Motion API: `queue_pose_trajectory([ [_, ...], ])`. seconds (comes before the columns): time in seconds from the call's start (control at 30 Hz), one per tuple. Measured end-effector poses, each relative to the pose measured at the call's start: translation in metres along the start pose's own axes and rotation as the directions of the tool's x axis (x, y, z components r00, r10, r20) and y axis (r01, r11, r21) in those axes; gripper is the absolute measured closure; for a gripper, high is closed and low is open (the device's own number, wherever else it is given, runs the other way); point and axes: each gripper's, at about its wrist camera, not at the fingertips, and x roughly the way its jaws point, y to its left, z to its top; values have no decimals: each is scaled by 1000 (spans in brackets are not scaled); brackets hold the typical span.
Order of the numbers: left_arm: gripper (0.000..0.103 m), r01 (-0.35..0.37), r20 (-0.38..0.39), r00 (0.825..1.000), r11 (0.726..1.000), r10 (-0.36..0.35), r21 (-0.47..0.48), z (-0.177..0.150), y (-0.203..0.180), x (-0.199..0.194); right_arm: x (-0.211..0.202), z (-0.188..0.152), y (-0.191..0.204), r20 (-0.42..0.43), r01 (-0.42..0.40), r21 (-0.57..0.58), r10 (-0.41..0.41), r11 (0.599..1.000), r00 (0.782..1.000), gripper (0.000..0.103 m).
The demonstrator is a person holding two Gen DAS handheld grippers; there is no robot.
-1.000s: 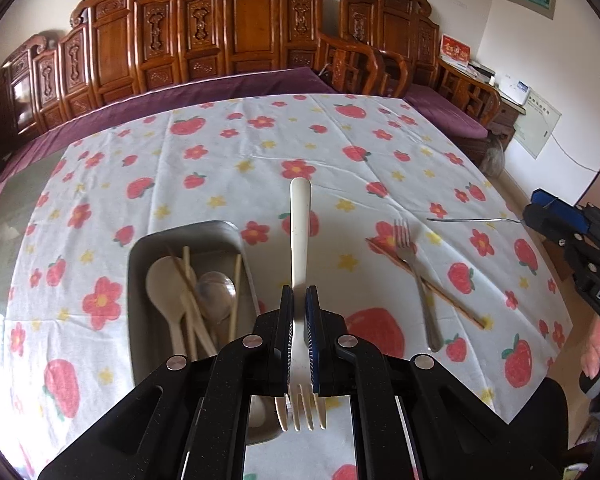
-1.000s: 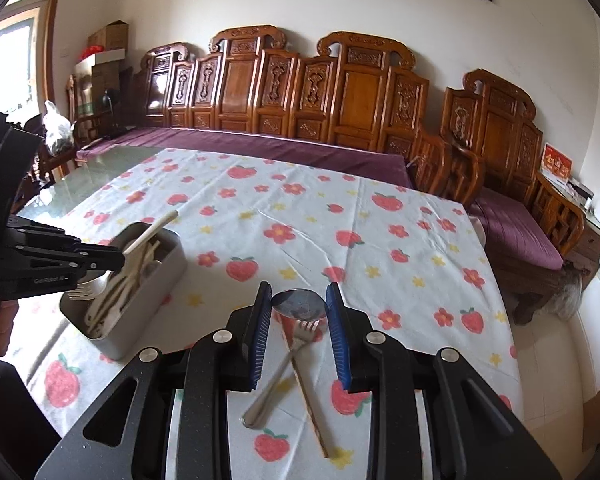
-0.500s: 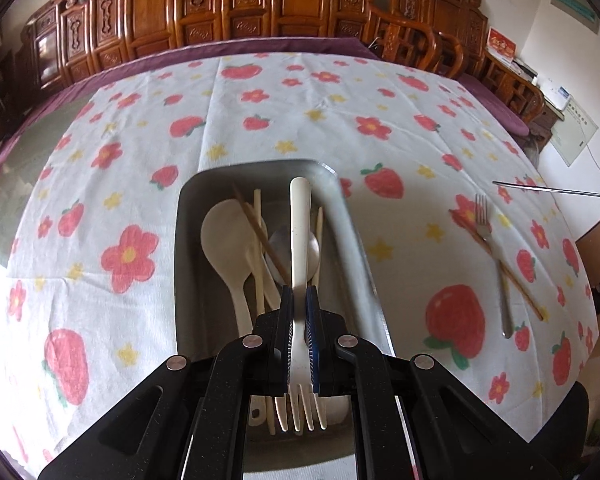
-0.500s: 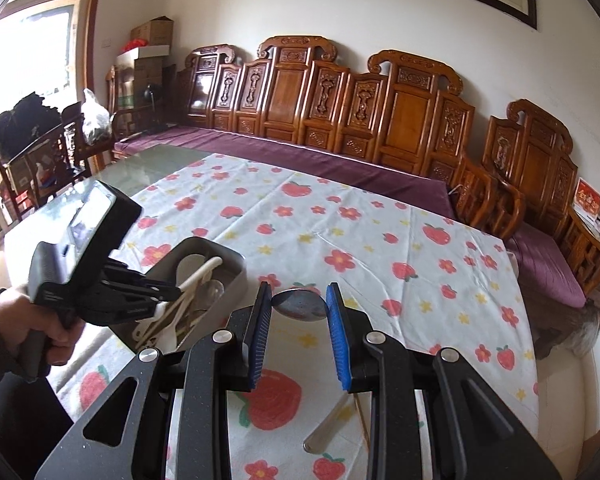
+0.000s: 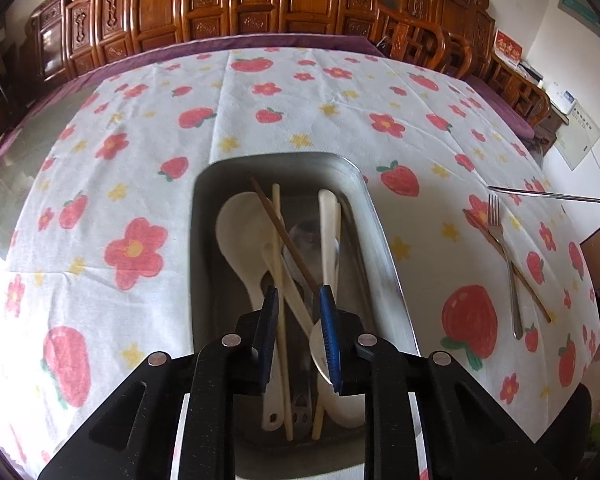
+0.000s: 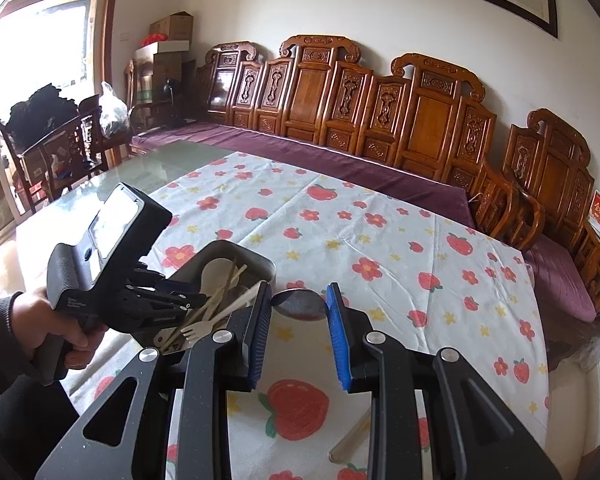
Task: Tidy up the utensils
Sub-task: 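Carry the white fork into the metal tray and open the left gripper, then lower the steel spoon into the tray and open the right gripper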
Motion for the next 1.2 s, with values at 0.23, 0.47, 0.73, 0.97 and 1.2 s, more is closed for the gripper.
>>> queue_pose_trajectory([
  [0.23,83,-20,50,999,1000,20,3,-3,22,-33,16,12,23,4,-38,-12,38,999,999,73],
  [0.47,83,-37,86,996,999,38,-12,-5,47,-58,45,23,52,-9,-78,-23,78,997,997,73],
  [0.73,83,-45,114,992,999,48,-30,-8,67,-76,90,28,73,-30,-38,-37,37,999,999,73],
  [0.97,83,-43,127,991,998,47,-35,-10,73,-84,123,18,85,-68,49,-74,-55,996,996,73],
  [1.2,83,-41,141,989,999,45,-35,-12,74,-92,143,-3,92,-125,57,-78,-67,995,990,73],
])
